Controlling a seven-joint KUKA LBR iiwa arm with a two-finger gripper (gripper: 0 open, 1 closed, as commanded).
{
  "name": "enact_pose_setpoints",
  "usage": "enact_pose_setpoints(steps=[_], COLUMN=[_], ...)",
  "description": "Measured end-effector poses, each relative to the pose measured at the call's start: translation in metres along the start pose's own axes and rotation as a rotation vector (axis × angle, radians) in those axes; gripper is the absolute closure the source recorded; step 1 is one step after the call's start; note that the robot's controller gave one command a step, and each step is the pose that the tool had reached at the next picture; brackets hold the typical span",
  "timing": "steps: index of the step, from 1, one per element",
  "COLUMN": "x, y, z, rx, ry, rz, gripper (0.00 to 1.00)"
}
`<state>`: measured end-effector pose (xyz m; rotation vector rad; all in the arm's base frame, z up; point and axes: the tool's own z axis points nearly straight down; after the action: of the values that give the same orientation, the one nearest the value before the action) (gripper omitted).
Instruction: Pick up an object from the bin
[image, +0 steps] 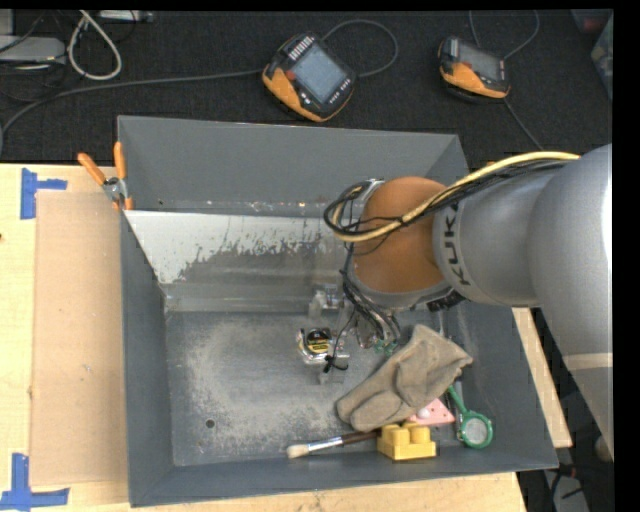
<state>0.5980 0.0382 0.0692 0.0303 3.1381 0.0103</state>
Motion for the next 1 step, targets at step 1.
enact_pose_setpoints(steps=[1], x=[-0.0197], y=[0.0028], z=[-0.002], rx=[0.002], ry=[0.007], rz=[0.059], gripper=[1.0])
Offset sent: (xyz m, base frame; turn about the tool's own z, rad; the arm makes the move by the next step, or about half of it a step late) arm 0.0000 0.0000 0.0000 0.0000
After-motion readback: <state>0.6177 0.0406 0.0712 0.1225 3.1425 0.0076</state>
